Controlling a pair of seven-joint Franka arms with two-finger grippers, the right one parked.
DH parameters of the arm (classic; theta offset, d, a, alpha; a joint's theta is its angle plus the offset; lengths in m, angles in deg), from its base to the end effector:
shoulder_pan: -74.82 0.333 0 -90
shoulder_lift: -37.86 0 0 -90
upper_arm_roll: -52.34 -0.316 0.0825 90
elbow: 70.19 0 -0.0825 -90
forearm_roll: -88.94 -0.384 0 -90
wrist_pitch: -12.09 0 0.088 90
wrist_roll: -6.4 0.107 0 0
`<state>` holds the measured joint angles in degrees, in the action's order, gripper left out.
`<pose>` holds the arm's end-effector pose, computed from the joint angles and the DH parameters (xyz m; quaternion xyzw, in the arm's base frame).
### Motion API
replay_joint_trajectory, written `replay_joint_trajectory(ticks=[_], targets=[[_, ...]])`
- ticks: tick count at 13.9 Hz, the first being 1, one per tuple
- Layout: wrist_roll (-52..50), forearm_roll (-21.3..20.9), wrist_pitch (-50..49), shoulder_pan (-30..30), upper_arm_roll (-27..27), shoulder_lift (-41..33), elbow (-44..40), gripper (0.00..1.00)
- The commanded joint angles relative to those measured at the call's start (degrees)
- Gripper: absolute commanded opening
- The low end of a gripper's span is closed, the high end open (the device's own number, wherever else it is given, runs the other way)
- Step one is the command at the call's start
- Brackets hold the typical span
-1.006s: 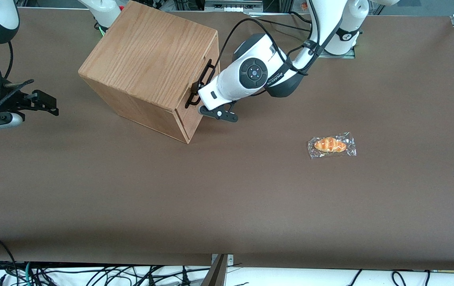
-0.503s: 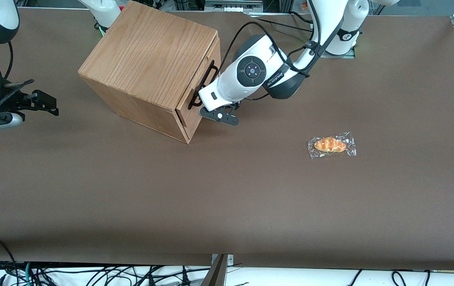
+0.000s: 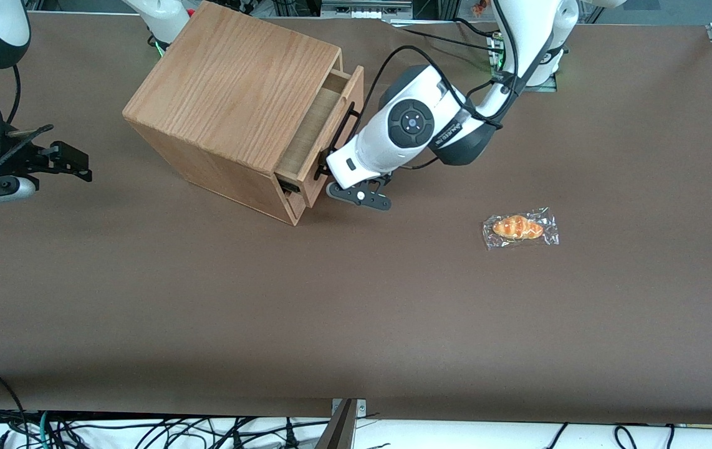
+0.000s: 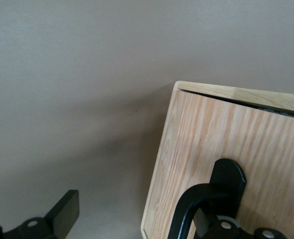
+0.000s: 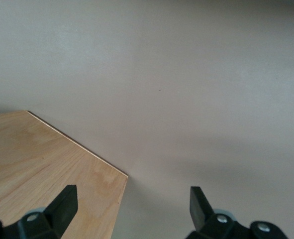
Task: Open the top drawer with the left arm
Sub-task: 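Pull the handle outward with the left gripper, sliding the drawer open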
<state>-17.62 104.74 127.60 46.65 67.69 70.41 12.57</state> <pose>0.5281 -0.4758 0.3742 0.9768 -0.0884 -0.1003 0.1673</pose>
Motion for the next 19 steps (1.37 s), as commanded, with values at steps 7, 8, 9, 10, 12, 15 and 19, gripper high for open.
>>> replay_joint_trajectory(ticks=[7, 8, 9, 10, 12, 15, 19], targets=[[2.0, -2.1, -0.7, 4.0, -0.1, 0.2, -1.2, 1.0], [2.0, -2.1, -0.8, 4.6, -0.1, 0.2, -1.2, 1.0], [2.0, -2.1, -0.8, 4.7, -0.1, 0.2, -1.2, 1.0], [1.9, -2.1, -0.8, 4.9, -0.1, 0.2, -1.1, 1.0], [1.9, -2.1, -1.0, 5.4, -0.1, 0.2, -1.1, 1.0], [2.0, -2.1, -1.7, 6.4, -0.1, 0.2, -1.1, 1.0], [1.9, -2.0, -2.0, 7.8, -0.1, 0.1, -1.1, 1.0]])
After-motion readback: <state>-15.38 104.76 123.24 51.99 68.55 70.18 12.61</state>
